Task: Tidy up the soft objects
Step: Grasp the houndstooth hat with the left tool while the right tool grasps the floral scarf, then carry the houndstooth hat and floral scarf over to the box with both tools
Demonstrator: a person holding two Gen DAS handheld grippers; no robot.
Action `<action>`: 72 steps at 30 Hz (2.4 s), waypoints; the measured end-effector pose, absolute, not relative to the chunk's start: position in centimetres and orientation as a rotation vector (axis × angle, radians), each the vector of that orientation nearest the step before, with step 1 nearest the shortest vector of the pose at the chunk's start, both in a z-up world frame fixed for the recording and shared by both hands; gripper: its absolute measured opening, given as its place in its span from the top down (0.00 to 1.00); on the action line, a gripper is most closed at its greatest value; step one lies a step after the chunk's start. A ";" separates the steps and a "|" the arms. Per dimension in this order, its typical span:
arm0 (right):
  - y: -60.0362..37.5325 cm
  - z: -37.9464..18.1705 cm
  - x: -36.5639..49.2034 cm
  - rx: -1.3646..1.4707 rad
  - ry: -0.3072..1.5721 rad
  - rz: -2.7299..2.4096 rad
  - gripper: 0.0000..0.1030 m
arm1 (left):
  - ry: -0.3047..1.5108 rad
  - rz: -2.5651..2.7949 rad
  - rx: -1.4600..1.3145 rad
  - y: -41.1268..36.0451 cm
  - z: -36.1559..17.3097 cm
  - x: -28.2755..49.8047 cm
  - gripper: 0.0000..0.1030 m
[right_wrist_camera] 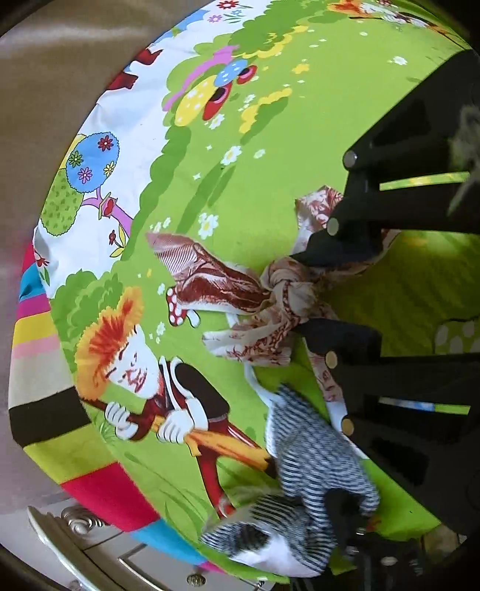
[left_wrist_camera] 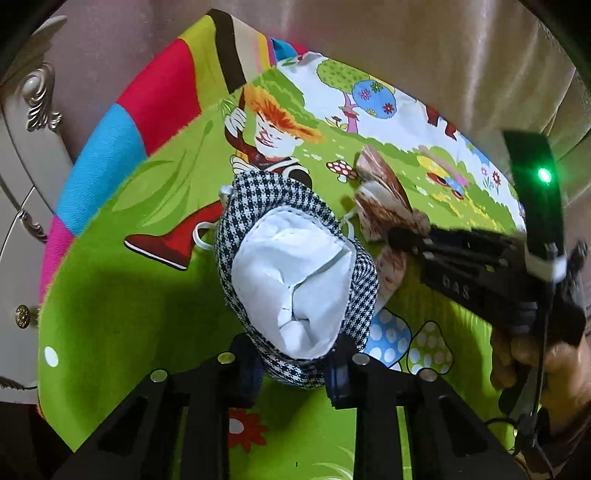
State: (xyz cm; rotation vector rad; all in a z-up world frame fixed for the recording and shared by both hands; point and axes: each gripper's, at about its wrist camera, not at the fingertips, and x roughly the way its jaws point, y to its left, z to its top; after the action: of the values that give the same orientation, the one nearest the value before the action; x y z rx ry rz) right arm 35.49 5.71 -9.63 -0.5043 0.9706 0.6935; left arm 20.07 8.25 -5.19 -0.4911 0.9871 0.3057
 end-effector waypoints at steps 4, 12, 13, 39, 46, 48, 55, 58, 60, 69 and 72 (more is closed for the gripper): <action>4.2 -8.9 34.0 -0.469 0.965 0.688 0.73 | 0.974 0.315 -0.497 8.2 -4.8 19.7 0.75; 1.3 -6.2 30.8 -0.422 0.915 0.633 0.73 | 0.953 0.316 -0.509 7.7 -3.6 18.9 0.75; 1.0 -5.9 30.4 -0.420 0.910 0.627 0.73 | 0.949 0.314 -0.508 7.5 -3.4 18.8 0.75; -8.2 1.2 19.4 -0.303 0.831 0.407 0.73 | 0.885 0.189 -0.500 0.5 1.0 14.2 0.76; -11.4 2.2 16.8 -0.255 0.835 0.349 0.73 | 0.877 0.133 -0.480 -2.5 2.0 12.9 0.75; -12.1 2.6 16.1 -0.243 0.831 0.336 0.73 | 0.876 0.115 -0.475 -3.4 2.3 12.6 0.76; -15.8 4.0 13.7 -0.205 0.817 0.276 0.73 | 0.869 0.050 -0.451 -6.4 3.3 11.8 0.76; -17.7 4.8 12.8 -0.183 0.810 0.242 0.73 | 0.865 0.009 -0.428 -8.2 3.9 11.5 0.76; -18.9 5.3 12.2 -0.175 0.804 0.220 0.73 | 0.863 -0.016 -0.417 -9.2 4.3 11.4 0.75; -24.9 7.2 8.9 -0.126 0.786 0.102 0.73 | 0.858 -0.141 -0.357 -14.2 6.1 10.9 0.75; -26.8 7.8 8.1 -0.112 0.777 0.063 0.73 | 0.860 -0.184 -0.345 -15.9 6.8 10.9 0.76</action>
State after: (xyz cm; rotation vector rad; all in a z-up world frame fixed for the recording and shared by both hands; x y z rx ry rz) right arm 8.05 -26.79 7.76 -0.1116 0.7766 0.0628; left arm 10.90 -15.86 6.78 -0.3451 0.8601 -0.1838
